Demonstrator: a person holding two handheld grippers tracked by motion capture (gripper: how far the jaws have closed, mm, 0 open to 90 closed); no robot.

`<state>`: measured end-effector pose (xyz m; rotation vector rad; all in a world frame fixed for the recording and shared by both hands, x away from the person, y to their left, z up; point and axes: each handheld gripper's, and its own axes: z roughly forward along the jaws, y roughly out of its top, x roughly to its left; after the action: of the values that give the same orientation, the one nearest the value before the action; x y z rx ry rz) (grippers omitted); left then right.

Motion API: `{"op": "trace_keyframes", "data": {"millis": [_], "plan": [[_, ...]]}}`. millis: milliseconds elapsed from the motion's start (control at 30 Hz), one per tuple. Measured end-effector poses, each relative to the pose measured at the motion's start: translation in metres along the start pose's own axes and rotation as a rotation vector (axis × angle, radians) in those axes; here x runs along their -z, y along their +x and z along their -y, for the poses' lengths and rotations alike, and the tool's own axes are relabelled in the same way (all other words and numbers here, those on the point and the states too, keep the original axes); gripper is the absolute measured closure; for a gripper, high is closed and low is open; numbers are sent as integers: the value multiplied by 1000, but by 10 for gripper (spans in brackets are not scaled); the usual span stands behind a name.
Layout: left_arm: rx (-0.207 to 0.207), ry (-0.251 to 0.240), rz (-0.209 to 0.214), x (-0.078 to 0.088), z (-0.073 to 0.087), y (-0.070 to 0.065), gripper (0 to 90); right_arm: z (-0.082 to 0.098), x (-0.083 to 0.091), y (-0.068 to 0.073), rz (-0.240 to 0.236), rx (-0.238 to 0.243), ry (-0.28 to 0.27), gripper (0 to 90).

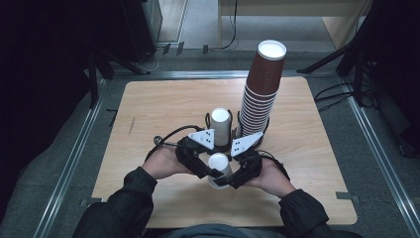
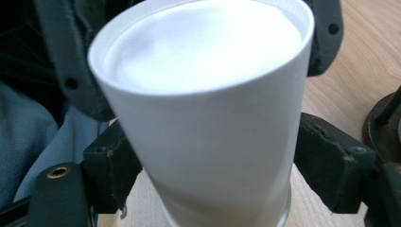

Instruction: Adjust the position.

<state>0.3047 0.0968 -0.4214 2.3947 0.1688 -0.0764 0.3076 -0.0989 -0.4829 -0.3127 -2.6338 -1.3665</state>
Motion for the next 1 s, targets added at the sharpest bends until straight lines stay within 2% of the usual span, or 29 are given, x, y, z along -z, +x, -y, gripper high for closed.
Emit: {"op": "trace_keyframes", "data": {"millis": [233,400,500,633,700,767,1000], "plan": [[28,17,4,-4,1,2,339,0,0,3,6,32,22,274],[74,24,16,-5,1,4,327,0,-1,2,17,45,29,291],[75,13,1,-5,2,3,247,0,0,1,25,40,25,294],[109,0,-24,0,2,3,125,1,4,-1,39,27,15,296],[126,-26,-30,4,4,4,118,2,6,-3,44,28,2,296],[148,-43,-19,8,8,6,107,3,9,-3,47,22,-10,296],[213,-75,-18,14,26,12,54,4,16,-5,65,24,-64,296]]}}
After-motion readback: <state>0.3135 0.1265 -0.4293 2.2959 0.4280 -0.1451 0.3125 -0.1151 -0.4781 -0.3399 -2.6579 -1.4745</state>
